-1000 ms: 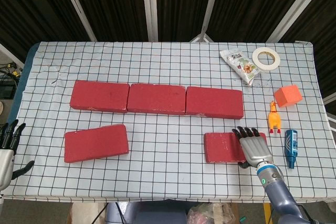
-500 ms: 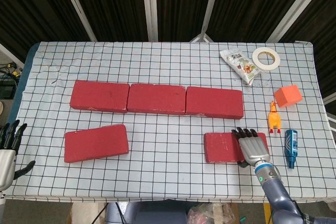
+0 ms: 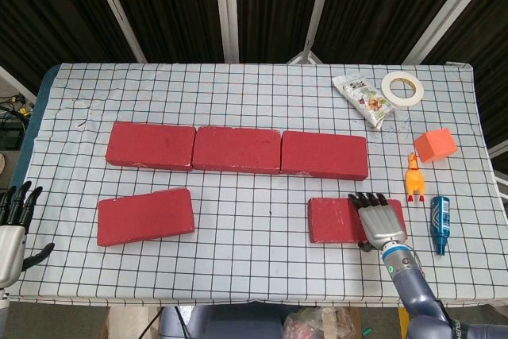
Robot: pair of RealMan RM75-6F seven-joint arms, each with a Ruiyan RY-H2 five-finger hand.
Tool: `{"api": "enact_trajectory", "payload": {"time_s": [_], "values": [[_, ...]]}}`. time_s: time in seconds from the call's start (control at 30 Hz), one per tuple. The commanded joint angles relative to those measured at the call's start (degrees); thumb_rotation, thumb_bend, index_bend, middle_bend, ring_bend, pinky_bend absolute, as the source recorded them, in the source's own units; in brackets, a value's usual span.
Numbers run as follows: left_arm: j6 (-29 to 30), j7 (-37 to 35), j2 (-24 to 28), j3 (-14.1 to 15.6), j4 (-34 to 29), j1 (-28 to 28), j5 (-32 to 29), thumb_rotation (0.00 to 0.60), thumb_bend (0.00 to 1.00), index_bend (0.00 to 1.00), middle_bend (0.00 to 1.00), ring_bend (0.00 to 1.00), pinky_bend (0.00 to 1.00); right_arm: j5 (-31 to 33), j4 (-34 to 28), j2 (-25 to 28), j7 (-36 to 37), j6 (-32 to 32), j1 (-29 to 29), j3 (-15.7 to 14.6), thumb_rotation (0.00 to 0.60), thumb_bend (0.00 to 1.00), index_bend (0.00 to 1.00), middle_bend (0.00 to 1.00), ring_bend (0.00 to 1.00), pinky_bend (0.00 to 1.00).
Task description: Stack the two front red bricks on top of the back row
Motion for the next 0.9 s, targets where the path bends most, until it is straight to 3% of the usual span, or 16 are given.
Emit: {"api": "enact_trajectory", "payload": {"time_s": [0.03,0.3,0.57,0.73,0.9], "values": [[0.0,0.0,0.0,0.0,0.0,0.0,-0.1,0.600,0.00,0.06,0.00,0.00,0.09,-0.1,-0.1,-0.3,-0.2,0.7,0.4,0.0,0.600,0.24,0.00,0.13,0.03,0.00],[-0.4,-0.3,0.1,0.1,-0.1,-0.1,-0.2,0.600,0.00,0.06,0.00,0.00,0.09,-1.1,-1.5,-0.3,-1.5,4.6,0.6,0.0,0.600,0.24,0.05,0.23,0.09,0.00],[-0.7,-0.3,0.2,-0.1,0.0,-0.3,-0.6,0.600,0.00,0.06,0.00,0.00,0.09,-0.9,-6.4,4.0,-3.2,7.2,2.0,1.6,0.600,0.23,0.15,0.24,0.09,0.00],[-0.8,-0.2,0.1,-0.3,0.1,-0.4,-1.1,0.600,0.00,0.06,0.00,0.00,0.10,0.9,-12.0,8.8,-5.1,8.6,4.6,4.9,0.600,0.24,0.18,0.24,0.09,0.00],[-1.1,0.1,-0.1,-0.7,0.2,-0.6,-2.0,0.600,0.00,0.06,0.00,0.00,0.10,9.9,-17.0,13.4,-9.1,9.0,11.3,11.5,0.600,0.24,0.18,0.24,0.09,0.00]]}}
